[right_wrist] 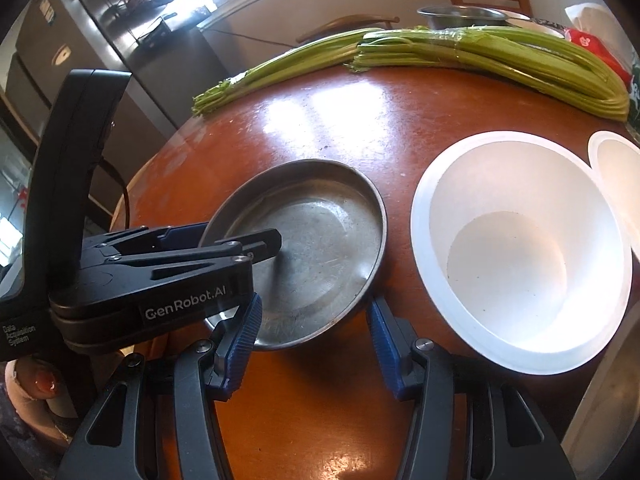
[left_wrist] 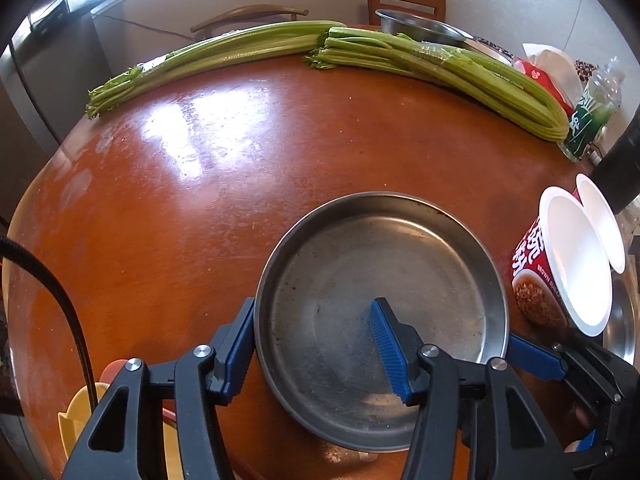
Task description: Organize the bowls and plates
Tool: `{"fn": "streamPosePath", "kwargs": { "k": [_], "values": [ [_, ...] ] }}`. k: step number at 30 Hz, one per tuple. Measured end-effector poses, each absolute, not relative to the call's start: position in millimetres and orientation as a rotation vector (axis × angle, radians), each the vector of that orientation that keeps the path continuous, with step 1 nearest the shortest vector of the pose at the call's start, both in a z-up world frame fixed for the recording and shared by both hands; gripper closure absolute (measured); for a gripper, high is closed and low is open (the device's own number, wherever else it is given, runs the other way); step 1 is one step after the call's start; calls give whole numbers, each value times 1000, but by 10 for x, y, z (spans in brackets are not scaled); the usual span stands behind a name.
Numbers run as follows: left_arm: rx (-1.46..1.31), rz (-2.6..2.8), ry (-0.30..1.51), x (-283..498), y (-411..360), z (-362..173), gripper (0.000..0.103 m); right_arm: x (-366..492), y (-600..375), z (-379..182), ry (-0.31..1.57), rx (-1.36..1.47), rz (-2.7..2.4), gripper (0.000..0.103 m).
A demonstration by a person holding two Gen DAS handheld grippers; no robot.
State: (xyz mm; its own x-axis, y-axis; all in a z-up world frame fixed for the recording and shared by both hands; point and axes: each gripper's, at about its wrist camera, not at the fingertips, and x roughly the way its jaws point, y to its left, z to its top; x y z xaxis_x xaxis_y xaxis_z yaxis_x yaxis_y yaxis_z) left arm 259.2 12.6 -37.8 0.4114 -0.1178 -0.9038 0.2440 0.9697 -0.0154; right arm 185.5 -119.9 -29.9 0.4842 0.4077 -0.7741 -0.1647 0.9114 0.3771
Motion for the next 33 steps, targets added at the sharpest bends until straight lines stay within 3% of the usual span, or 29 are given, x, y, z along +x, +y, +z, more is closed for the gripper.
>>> {"fn": "streamPosePath", "kwargs": {
  "k": [33],
  "values": [
    [94,-184,941,1993,304,303,47,1355,-1074,329,814,205,424,47]
  ]
}}
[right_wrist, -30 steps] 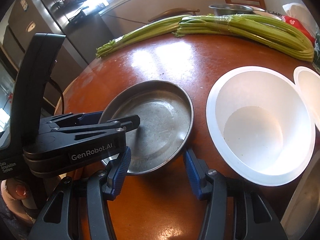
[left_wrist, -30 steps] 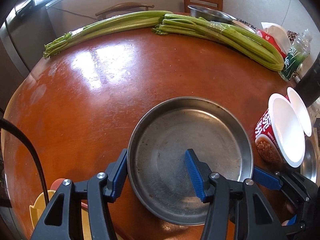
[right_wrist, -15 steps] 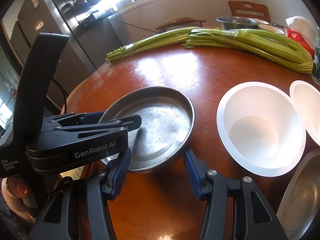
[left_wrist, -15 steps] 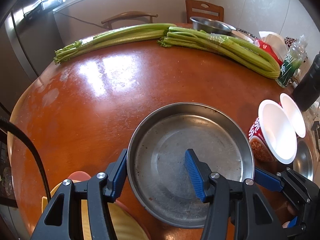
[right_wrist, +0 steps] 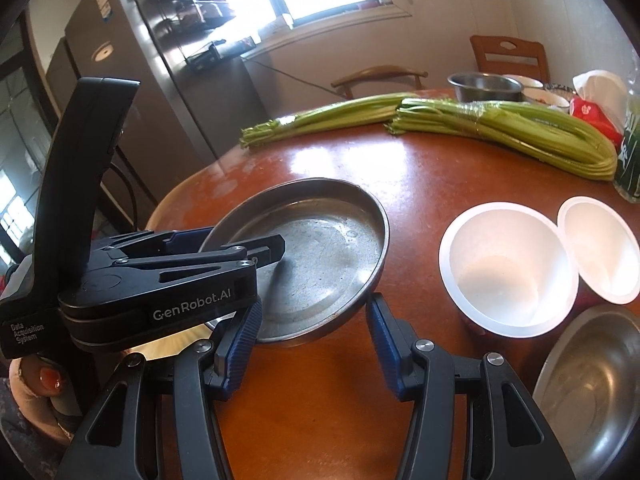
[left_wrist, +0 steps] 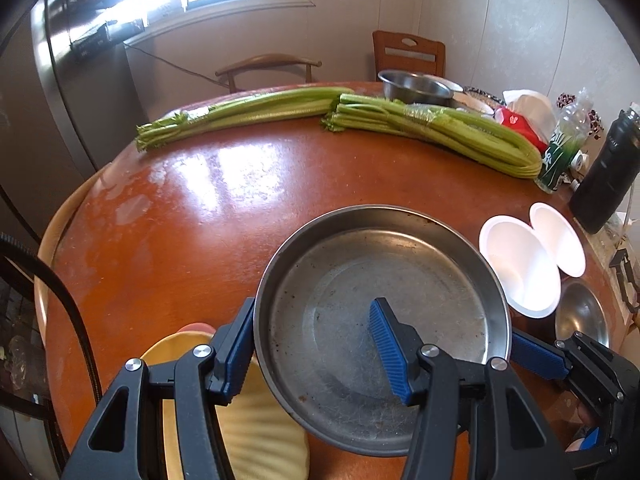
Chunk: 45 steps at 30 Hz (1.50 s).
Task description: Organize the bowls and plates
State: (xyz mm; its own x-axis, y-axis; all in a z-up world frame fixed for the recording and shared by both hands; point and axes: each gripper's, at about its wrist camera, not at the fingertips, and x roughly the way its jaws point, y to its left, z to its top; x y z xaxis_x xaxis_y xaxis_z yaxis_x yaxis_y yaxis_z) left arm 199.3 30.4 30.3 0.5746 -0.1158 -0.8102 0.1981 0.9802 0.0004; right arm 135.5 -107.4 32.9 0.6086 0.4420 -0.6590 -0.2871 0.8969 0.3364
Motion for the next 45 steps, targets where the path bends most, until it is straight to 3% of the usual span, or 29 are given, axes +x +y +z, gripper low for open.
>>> {"fn": "streamPosePath", "kwargs": {
  "k": [23,45],
  "values": [
    [30,-29,798,1136,917,783,47,813,-517,760,699,60,597,46],
    [-86,30,871,1003,1292,200,47,813,-198,273,793,-7,673,46]
  ]
}}
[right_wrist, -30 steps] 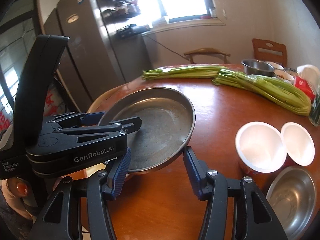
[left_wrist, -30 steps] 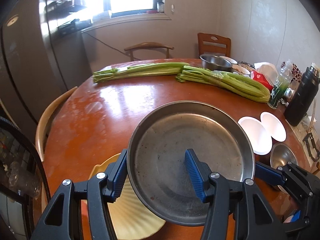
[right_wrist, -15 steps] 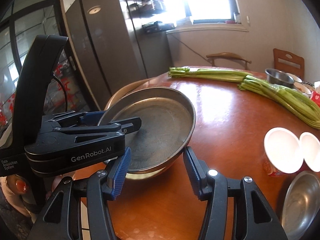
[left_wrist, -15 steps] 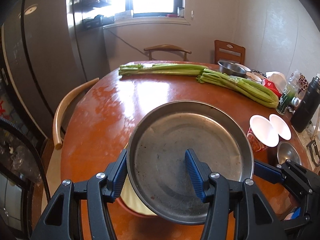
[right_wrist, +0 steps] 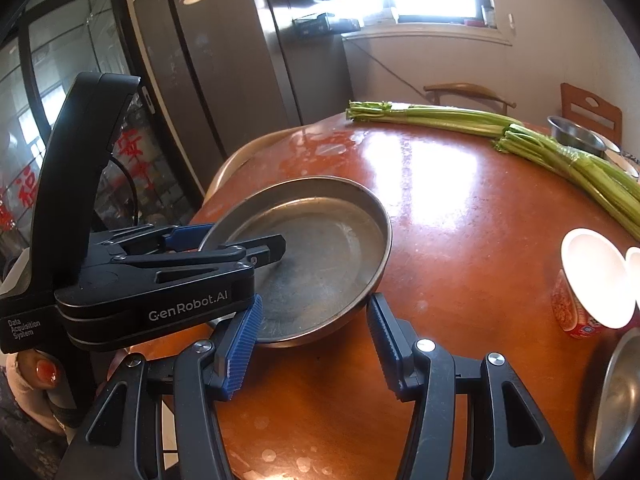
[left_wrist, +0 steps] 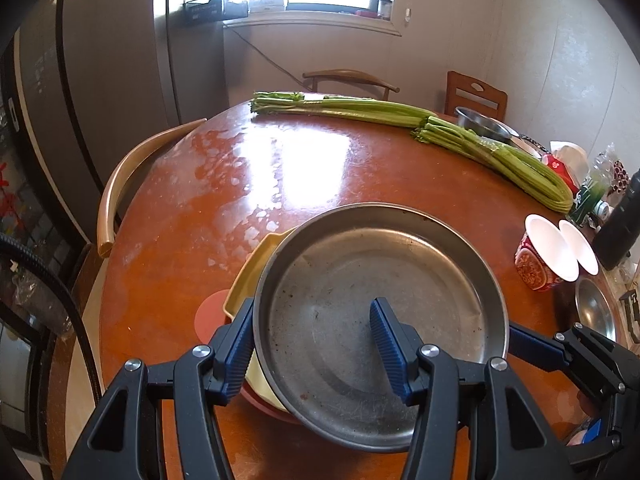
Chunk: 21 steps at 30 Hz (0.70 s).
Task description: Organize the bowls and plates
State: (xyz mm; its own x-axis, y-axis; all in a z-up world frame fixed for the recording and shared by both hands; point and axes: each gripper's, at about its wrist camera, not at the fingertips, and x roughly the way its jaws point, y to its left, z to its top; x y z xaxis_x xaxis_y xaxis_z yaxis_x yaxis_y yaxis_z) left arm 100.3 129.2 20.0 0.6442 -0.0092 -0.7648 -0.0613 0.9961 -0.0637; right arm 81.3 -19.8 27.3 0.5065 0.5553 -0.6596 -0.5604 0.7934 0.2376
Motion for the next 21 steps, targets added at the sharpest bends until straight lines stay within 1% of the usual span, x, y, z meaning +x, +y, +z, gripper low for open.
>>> {"fn": "streamPosePath", "kwargs": {
  "k": [21],
  "values": [
    [-154,86,886,1045,1481,-5,47,975,-12,84,822,-54,713,46]
  ]
}}
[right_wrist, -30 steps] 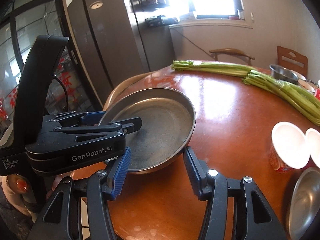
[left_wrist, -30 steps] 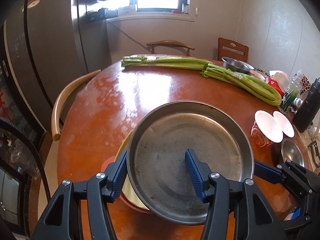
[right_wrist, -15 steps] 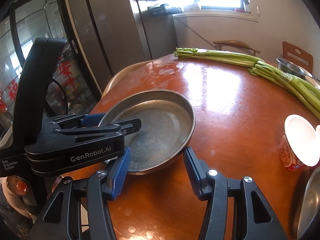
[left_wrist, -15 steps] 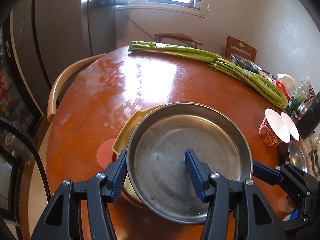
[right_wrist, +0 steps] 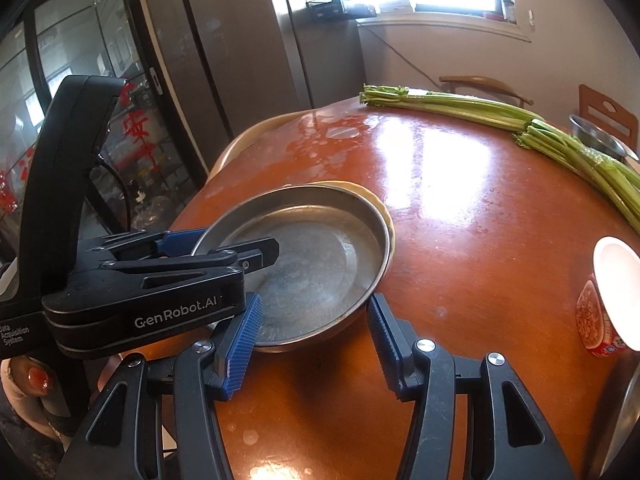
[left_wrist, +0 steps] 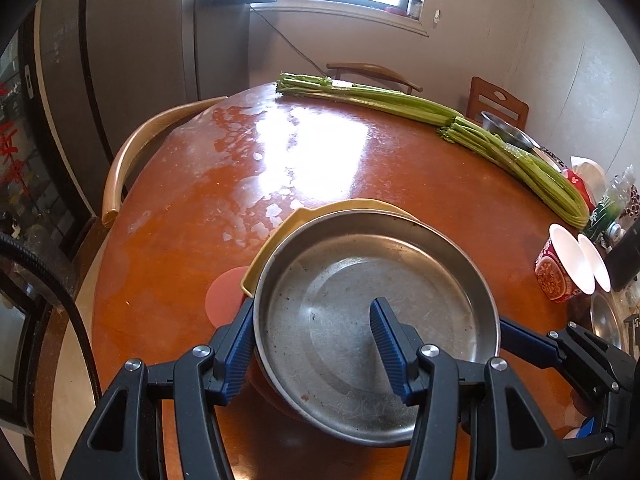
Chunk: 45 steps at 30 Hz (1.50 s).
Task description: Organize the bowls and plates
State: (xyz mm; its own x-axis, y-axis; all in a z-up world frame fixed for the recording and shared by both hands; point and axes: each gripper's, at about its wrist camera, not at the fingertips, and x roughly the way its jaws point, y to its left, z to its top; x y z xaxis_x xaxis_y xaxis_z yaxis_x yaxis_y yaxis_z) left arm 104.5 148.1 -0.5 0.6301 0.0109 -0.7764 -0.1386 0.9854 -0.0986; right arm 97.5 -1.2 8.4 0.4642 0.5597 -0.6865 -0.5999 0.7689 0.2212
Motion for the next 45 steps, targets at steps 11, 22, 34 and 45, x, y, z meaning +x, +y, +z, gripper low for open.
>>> {"fn": "streamPosePath", "kwargs": {
  "k": [11,22,34,45],
  "values": [
    [-154,104,878,1074,1520,-5,47,1052,-2,53,799,-76,668,46],
    [-177,127,858,972,1640,75,47,1061,21,26,798,-85,666,46],
    [-255,125,906,742,1843,-45,47,1118,-20,13,784,-55,663,46],
    [-356,50,958,873,1817,-174,47,1035,-281,111,787,-12,669,46]
  ]
}}
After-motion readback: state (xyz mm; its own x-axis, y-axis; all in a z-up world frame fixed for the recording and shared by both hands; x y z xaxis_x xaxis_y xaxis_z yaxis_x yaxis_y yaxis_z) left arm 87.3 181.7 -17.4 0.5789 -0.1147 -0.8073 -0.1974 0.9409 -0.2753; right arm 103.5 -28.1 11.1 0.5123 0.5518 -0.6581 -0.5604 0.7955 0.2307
